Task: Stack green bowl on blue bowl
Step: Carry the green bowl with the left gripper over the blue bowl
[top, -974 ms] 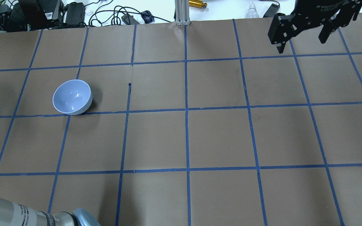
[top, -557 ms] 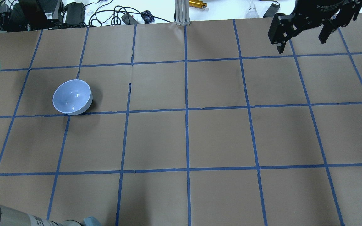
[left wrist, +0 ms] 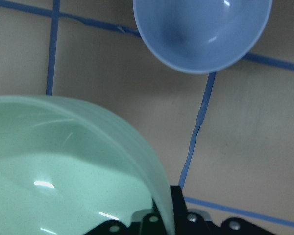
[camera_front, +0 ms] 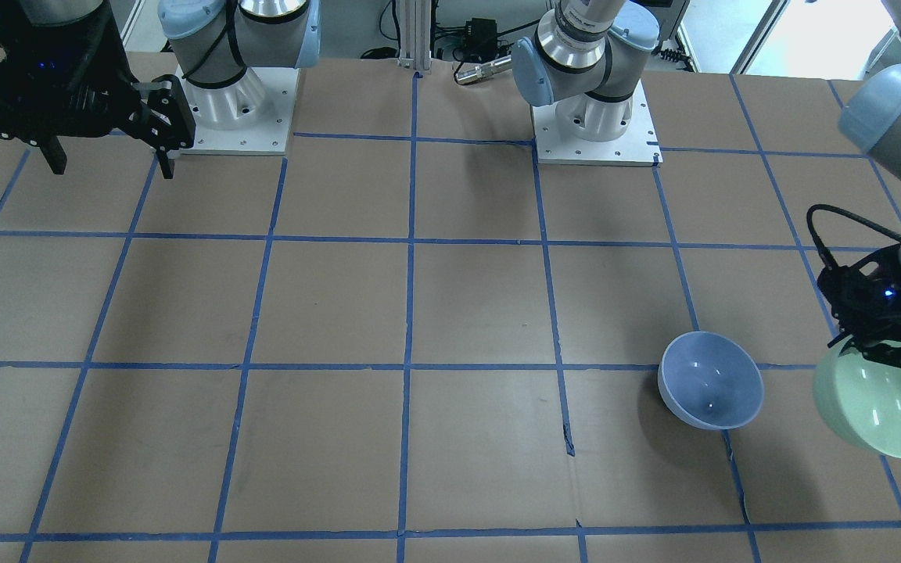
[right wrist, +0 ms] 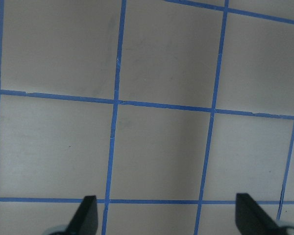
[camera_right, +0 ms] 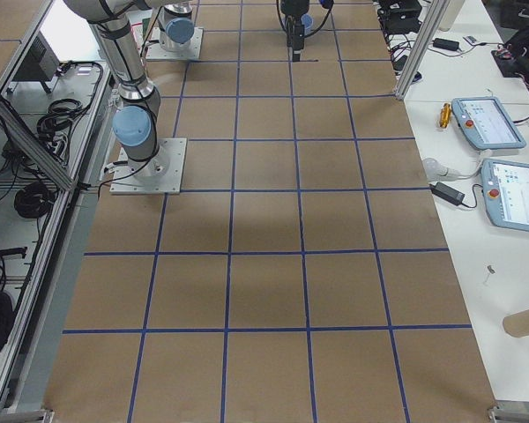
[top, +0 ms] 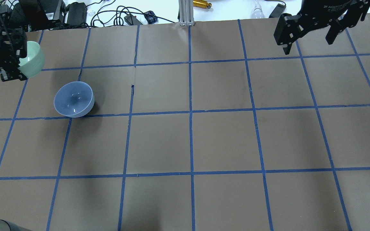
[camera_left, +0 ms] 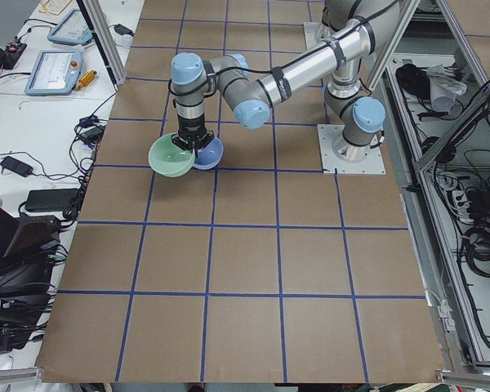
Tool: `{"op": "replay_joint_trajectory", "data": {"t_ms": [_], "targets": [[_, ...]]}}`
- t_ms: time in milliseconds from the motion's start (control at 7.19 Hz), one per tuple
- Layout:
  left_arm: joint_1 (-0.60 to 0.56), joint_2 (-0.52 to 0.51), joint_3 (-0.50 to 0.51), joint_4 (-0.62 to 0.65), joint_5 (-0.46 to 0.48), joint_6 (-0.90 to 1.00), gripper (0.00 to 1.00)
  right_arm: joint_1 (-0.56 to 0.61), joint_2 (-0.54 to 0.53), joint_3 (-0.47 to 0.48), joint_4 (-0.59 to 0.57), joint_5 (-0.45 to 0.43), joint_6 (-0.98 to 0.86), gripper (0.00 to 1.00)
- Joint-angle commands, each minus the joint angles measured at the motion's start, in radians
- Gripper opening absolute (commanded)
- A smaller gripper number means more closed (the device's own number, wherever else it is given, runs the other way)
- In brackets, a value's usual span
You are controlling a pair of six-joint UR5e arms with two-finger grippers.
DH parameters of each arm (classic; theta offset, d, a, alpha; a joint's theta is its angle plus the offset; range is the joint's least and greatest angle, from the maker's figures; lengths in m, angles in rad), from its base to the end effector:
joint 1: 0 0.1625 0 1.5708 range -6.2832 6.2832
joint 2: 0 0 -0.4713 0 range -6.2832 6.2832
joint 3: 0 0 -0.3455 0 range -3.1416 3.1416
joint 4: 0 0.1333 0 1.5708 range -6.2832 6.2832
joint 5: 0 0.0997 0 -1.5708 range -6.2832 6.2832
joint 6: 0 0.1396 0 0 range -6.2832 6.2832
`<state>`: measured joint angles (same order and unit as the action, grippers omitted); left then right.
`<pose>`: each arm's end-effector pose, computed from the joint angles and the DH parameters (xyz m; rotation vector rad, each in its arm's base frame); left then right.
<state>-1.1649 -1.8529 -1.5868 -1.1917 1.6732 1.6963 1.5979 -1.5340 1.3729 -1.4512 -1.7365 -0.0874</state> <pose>0.1165 -0.5726 0.3833 1.8109 2.4164 0.0736 0.1228 -0.4605 0.5555 0.1651 -2.9697 0.0543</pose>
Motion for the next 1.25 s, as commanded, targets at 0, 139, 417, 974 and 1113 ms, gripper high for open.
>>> {"op": "replay_joint_trajectory", "data": {"t_ms": [0, 139, 417, 974, 1113], "targets": [[-0.106, 0.000, -0.060, 0.004, 0.004, -0.182, 0.00, 0.001, 0.000, 0.000, 0.000, 0.000, 0.000, 1.00], [-0.133, 0.007, -0.096, 0.018, 0.005, -0.219, 0.00, 0.001, 0.000, 0.000, 0.000, 0.000, 0.000, 1.00], [-0.142, 0.012, -0.139, 0.020, 0.061, -0.219, 0.00, 0.001, 0.000, 0.000, 0.000, 0.000, 0.000, 1.00], [-0.141, 0.018, -0.220, 0.046, 0.080, -0.233, 0.00, 0.001, 0.000, 0.000, 0.000, 0.000, 0.000, 1.00], [-0.141, 0.017, -0.237, 0.069, 0.080, -0.237, 0.00, -0.001, 0.000, 0.000, 0.000, 0.000, 0.000, 1.00]]}}
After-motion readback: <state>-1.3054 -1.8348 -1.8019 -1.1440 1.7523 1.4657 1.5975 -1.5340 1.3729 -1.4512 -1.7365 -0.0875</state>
